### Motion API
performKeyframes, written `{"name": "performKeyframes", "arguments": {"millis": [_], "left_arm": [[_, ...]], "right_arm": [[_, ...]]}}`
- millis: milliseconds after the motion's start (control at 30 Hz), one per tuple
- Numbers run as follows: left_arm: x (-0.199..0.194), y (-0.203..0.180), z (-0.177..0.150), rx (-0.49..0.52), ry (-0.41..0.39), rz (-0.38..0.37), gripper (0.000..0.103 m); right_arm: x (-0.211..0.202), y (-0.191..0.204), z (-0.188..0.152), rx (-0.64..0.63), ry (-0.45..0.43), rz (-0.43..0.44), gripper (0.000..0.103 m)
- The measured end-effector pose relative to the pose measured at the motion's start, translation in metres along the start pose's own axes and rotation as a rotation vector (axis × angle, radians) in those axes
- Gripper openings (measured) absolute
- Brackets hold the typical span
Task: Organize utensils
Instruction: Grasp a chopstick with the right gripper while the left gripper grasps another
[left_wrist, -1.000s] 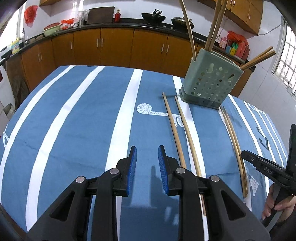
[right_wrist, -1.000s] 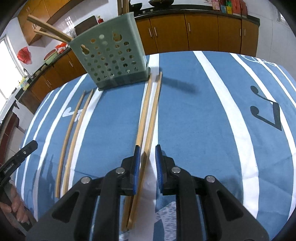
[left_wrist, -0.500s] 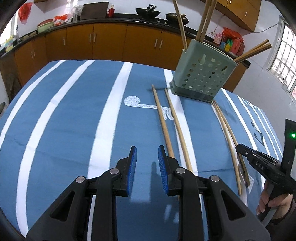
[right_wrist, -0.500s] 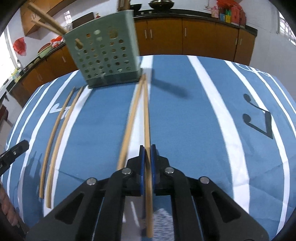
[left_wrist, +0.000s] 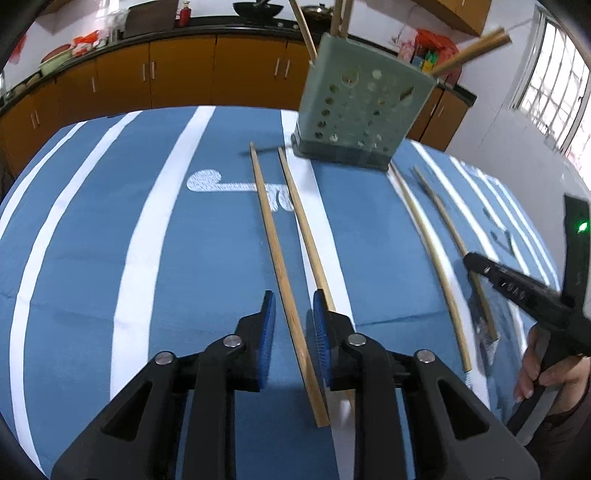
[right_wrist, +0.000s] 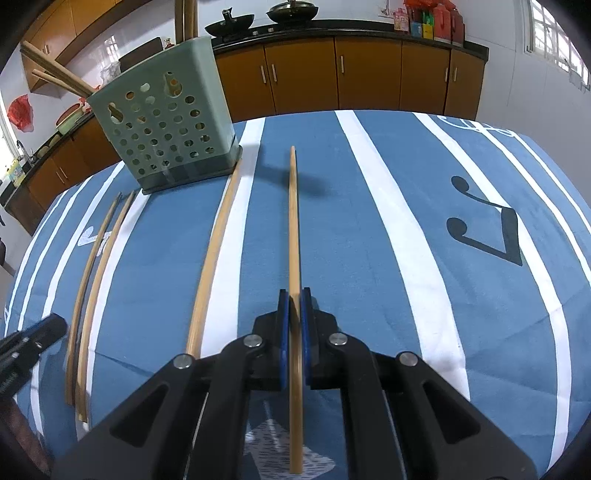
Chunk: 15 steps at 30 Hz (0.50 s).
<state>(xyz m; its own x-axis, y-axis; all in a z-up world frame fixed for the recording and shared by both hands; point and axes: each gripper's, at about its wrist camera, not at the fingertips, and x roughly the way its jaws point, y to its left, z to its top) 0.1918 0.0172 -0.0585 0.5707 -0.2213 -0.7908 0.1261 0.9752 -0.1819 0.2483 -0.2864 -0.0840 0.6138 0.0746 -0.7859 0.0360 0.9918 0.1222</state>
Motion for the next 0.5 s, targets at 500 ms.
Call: {"name": "performKeyframes", "arguments": {"millis": [500], "left_arm": [[0.013, 0.027, 0.013, -0.006, -0.003, 0.150, 0.007]], "right_arm": [[-0.009, 0.000, -0.013, -0.017, 0.000, 0.016, 0.009]]}}
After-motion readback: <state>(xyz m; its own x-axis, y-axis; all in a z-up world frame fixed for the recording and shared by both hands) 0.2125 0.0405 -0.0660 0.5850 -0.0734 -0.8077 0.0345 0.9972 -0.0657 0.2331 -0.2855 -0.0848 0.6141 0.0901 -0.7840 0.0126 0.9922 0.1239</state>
